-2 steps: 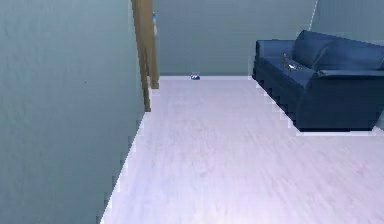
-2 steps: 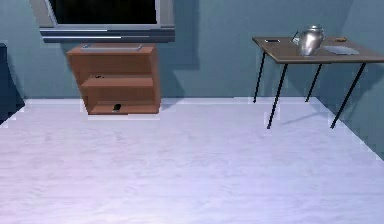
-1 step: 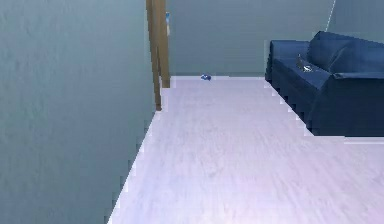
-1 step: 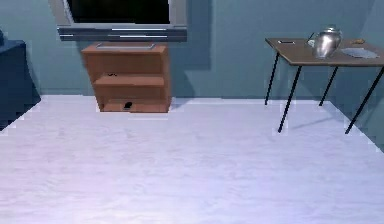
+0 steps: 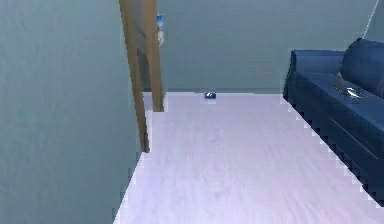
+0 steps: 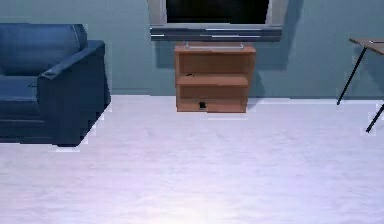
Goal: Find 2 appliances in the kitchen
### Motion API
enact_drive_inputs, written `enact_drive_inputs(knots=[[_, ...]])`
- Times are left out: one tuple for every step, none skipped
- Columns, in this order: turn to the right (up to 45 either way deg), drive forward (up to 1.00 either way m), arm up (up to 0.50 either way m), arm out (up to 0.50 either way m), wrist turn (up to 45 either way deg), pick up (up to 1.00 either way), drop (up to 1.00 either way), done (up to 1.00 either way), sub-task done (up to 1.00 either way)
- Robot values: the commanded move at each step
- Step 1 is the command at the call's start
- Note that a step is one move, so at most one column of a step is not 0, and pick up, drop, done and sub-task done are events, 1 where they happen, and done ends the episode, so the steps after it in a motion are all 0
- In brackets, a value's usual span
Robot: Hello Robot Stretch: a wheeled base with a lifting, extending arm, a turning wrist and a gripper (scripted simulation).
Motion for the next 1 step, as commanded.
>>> enact_drive_inputs(knots=[[-3.0, 0.0, 0.0, 0.0, 0.0, 0.0, 0.0, 0.0, 0.0]])
